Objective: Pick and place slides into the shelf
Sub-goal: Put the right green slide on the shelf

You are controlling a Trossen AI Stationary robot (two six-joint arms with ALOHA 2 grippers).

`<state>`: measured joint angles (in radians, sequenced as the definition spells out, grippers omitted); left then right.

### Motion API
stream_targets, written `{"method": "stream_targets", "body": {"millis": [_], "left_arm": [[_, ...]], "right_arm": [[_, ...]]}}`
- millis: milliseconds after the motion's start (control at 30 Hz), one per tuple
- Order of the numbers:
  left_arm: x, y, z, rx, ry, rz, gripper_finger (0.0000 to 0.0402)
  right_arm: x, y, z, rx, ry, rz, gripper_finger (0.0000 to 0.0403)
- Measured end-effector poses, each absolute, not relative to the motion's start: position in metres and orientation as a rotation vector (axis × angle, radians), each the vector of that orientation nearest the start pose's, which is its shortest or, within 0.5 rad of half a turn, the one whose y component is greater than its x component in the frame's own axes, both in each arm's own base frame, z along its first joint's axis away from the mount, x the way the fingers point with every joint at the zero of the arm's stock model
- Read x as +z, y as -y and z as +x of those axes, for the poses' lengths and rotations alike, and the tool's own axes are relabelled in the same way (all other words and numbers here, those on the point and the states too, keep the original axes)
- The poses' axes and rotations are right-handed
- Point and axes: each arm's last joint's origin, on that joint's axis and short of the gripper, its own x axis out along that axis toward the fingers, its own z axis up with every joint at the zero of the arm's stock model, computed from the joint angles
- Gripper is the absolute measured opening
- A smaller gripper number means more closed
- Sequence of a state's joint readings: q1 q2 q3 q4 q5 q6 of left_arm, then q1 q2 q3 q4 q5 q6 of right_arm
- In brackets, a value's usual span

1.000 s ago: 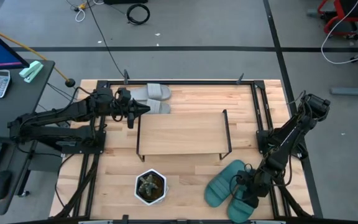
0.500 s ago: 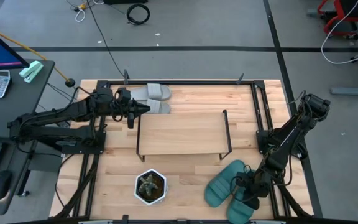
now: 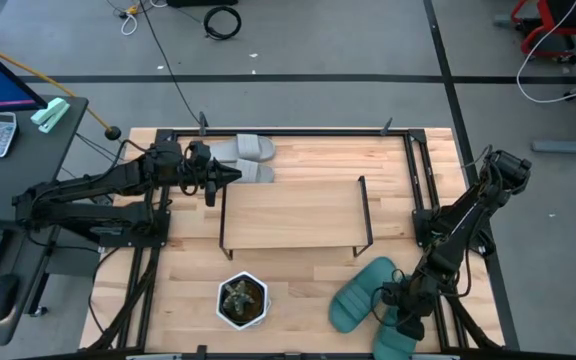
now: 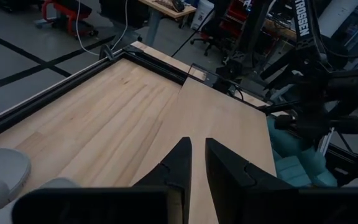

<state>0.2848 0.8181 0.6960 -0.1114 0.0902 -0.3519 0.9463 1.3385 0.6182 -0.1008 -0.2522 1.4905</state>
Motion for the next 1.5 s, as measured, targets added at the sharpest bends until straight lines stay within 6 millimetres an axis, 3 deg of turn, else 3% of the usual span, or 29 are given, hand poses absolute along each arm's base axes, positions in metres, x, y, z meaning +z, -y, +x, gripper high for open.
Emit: {"method": "stream_targets", "body": {"millis": [300, 600, 1133, 1500], "left_arm": [[0.303, -0.049, 0.177, 0.234, -0.203, -0.394, 0.0046], [0.302, -0.049, 0.177, 0.235, -0.208, -0.395, 0.0040], [0.302, -0.049, 0.177, 0.235, -0.207, -0.396, 0.0033], [0.302, -0.049, 0.177, 0.235, -0.208, -0.396, 0.0027]], "right_arm": [[0.224, -0.203, 0.136, 0.404, -1.379, 0.972, 0.0011], [0.282, -0.170, 0.129, 0.353, -1.339, 0.867, 0.0011], [0.356, -0.090, 0.177, 0.237, -0.928, 0.735, 0.0010], [0.372, -0.040, 0.201, 0.189, -0.705, 0.627, 0.0010]]}}
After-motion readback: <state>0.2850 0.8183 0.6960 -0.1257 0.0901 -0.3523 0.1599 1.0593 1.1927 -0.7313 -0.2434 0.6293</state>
